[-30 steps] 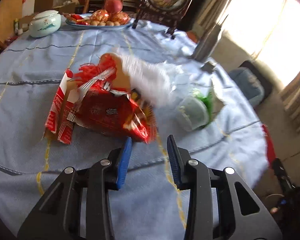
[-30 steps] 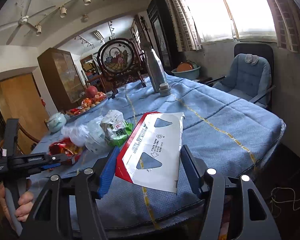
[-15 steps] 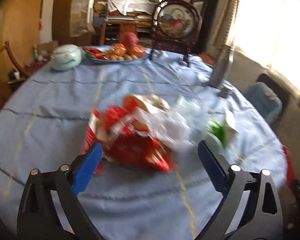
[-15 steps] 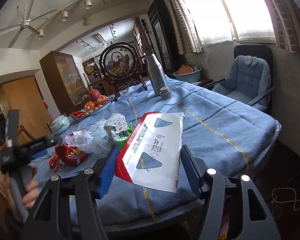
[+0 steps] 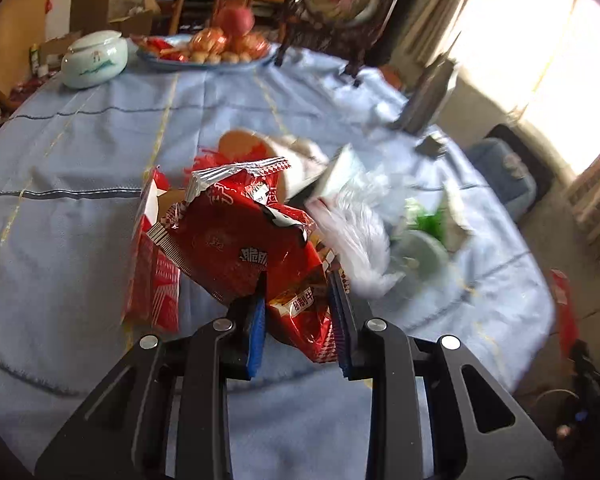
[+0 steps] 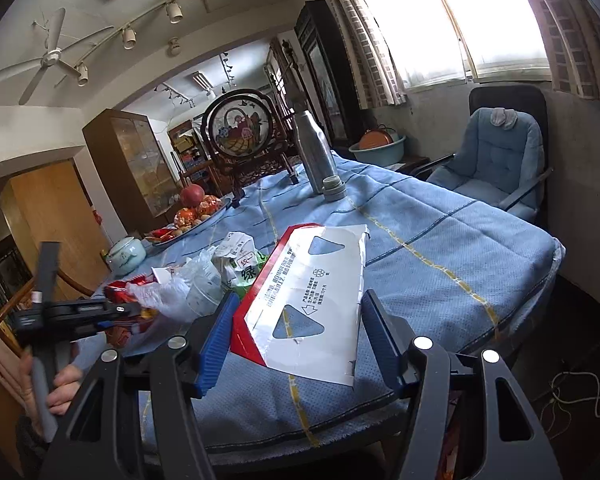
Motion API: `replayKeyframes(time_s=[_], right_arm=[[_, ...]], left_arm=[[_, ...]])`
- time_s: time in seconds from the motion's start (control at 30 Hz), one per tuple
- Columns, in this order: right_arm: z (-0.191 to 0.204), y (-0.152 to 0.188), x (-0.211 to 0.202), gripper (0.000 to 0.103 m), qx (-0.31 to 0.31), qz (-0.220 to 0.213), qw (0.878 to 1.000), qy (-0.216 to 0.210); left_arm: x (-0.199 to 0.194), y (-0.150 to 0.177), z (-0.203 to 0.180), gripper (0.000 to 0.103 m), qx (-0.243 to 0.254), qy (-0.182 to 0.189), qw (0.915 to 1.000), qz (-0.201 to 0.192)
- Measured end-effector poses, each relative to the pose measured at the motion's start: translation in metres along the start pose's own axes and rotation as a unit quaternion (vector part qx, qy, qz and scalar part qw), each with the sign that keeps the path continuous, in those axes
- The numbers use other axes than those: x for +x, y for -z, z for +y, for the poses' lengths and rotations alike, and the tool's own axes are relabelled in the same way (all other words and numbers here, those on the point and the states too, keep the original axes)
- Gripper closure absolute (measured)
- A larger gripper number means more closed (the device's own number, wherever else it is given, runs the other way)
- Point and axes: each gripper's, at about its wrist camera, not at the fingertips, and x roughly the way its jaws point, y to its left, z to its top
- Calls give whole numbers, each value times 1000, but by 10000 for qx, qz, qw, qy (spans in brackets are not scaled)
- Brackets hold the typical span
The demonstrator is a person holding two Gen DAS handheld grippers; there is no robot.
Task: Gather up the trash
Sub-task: 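Grasp the red snack bag with the left tool while the right tool holds the card, then carry the card and snack bag to the red wastebasket and release both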
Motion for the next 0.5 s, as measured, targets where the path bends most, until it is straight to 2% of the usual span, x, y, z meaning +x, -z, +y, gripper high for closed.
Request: replayKeyframes(time_s=[0.1,0.27,0.37,0.5], right_arm=[[1,0,-3,41,21,-9,10000,-76],[3,1,-11,41,-35,-60,9999,-75],[2,2,-19,41,-74,-114,9999,-17],[-8,2,-38,41,-84,-268,9994,192]], left_arm=[[-31,6,-6,74,88,126,9995,-291],[-65,12,-18,73,228,-27,9969,-753],[-71,14,-20,73,218,124,9968,-754],[-75,24,-43,73,463,419,9960,-640]])
